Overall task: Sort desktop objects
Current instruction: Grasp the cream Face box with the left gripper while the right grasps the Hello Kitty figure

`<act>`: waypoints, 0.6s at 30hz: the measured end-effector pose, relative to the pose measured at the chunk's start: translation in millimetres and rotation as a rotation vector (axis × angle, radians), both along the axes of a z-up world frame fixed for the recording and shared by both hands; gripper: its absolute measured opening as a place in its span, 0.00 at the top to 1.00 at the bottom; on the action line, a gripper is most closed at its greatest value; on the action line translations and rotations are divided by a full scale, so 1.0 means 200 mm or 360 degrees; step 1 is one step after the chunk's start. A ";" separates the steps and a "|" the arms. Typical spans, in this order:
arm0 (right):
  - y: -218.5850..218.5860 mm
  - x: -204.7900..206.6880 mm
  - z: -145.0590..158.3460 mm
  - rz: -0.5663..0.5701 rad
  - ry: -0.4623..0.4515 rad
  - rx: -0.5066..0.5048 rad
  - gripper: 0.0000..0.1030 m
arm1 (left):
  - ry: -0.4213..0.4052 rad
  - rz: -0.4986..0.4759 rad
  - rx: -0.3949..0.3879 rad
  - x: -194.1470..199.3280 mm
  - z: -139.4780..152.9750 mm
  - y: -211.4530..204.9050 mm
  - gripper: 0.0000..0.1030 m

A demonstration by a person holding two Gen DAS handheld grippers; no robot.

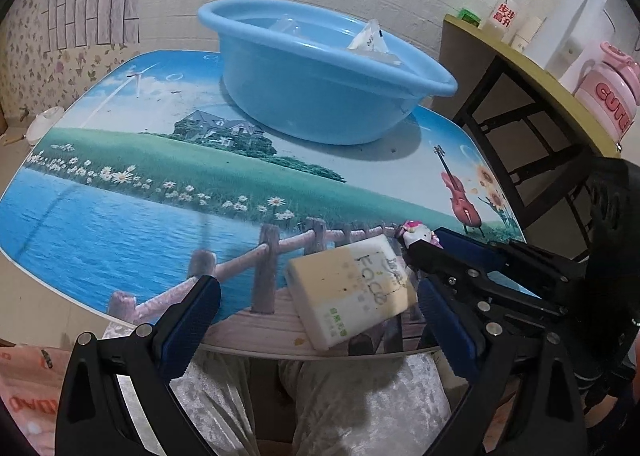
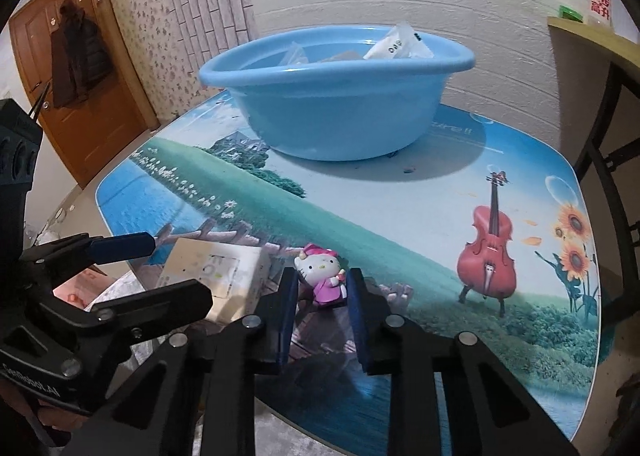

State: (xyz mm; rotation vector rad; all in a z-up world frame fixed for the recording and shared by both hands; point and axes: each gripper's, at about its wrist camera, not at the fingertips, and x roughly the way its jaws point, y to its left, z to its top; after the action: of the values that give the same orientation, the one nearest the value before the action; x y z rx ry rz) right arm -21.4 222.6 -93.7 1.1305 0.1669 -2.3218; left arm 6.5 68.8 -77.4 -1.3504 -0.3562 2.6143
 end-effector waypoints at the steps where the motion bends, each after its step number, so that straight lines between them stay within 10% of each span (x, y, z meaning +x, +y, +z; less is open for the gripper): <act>1: 0.01 0.00 0.00 -0.0012 0.0001 -0.0001 0.75 | 0.0003 -0.0006 0.0000 0.00 0.00 0.01 0.04; 18: 0.25 0.03 0.04 -0.0236 0.0038 0.0017 0.76 | 0.0073 0.0013 -0.0236 0.00 -0.03 0.21 0.06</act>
State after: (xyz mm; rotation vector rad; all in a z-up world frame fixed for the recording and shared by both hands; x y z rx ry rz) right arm -15.6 273.0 -86.0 1.1559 0.1078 -2.4681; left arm 5.9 110.3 -84.2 -1.3323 -0.1643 2.7208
